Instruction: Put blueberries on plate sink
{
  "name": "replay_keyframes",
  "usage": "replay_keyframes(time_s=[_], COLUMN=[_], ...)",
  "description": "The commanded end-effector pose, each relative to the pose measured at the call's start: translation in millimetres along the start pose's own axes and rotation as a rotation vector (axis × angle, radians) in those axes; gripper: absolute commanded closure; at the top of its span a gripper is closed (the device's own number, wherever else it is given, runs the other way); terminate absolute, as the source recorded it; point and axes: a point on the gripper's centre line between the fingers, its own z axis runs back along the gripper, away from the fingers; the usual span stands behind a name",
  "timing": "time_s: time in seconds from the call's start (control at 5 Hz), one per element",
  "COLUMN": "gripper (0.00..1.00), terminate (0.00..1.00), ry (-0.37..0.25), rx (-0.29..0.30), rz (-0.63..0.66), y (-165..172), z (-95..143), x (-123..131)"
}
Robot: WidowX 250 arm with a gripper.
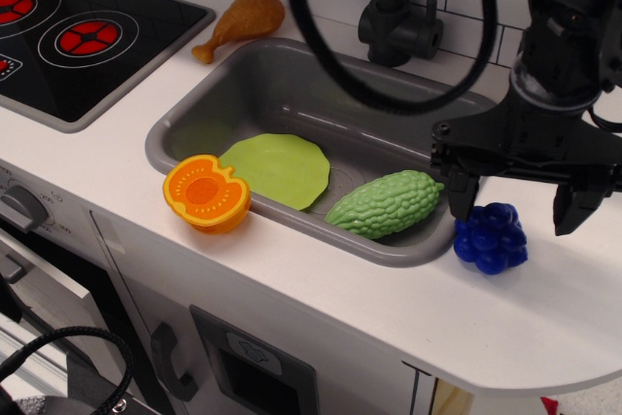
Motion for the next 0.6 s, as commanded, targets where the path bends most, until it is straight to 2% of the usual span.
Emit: replay_keyframes(time_s=[0.0, 0.2, 0.4], gripper=[0.0, 0.0, 1.0], terminate=[0.0, 0.0, 0.0], ry=[-0.018, -0.017, -0.003], rx=[0.017, 0.032, 0.027], rz=[0.026, 0.029, 0.046], y=[3.0, 5.0, 5.8], z=[-8.9, -15.0, -18.6], x=[0.8, -0.9, -2.4])
